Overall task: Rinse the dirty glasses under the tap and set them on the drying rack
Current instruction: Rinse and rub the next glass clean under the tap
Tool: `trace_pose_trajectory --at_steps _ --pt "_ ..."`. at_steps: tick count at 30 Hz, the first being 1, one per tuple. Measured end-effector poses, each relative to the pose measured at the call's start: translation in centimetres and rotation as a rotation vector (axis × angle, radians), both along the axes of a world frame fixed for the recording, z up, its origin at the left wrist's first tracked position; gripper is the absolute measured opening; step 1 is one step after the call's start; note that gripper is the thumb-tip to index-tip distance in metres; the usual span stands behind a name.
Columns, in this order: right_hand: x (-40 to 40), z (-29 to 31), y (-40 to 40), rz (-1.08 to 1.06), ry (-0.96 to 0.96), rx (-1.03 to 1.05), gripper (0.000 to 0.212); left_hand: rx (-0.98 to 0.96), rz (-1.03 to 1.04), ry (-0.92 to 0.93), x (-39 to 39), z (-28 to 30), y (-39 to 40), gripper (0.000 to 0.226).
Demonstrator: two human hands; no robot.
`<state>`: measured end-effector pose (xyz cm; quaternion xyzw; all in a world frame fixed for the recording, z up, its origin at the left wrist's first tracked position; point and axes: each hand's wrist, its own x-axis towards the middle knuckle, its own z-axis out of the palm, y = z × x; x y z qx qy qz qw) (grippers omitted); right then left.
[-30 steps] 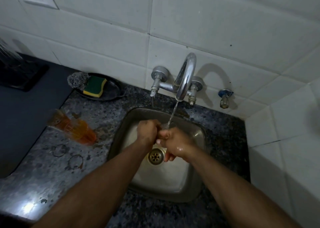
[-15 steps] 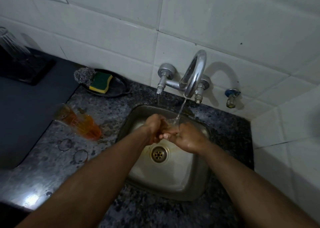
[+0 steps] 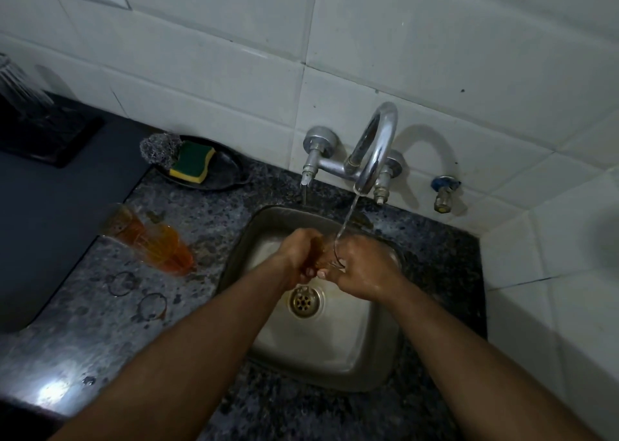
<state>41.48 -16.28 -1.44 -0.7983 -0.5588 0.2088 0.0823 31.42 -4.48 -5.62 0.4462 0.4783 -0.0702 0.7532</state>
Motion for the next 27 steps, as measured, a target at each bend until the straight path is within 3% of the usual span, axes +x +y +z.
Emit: trace_pose_trajectory --at_steps 2,5,7,9,12,14,17,19,21,27 --pt "-0.5 -1.5 -0.5 -0.264 0.382 0.197 0.013 -0.003 0.110 -0.075 -0.1 -0.1 -0.4 0.034" --pt "-2.3 -2.7 -0.4 -0.834 0.928 0.571 0.015 0.033 0.222 -0.215 -0.9 0.1 -1.0 0.039" --pt "-3.4 -3.1 0.7 -1.090 1.127 0.740 0.014 0.085 0.226 -0.273 -1.7 0.9 -1.5 0.038" --pt "-4.0 -4.1 2.0 -1.266 1.230 0.751 0.018 0.219 0.173 -0.283 -2.4 1.6 -2.1 0.036" --pt "-4.4 -4.3 4.0 -1.430 1.477 0.564 0.043 0.519 0.067 -0.260 -3.1 1.5 -2.4 0.030" --pt "-4.4 -4.0 5.1 -1.466 1.630 0.464 0.042 0.749 0.051 -0.213 -3.5 1.2 -2.0 0.025" --pt "-5.1 -3.4 5.7 -1.368 1.741 0.452 0.038 0.821 0.124 -0.207 -3.6 1.1 -0.8 0.017" --pt "-5.3 -3.4 5.4 -1.323 1.766 0.476 0.039 0.866 0.103 -0.230 -3.5 0.8 -0.5 0.025" --pt "-5.4 -4.0 5.4 -1.373 1.788 0.498 0.040 0.961 0.046 -0.208 -3.3 0.1 -0.8 0.027" --pt "-4.7 -6.4 6.1 -1.611 1.750 0.564 0.041 1.006 0.036 -0.221 -2.9 -0.7 -1.7 0.023"
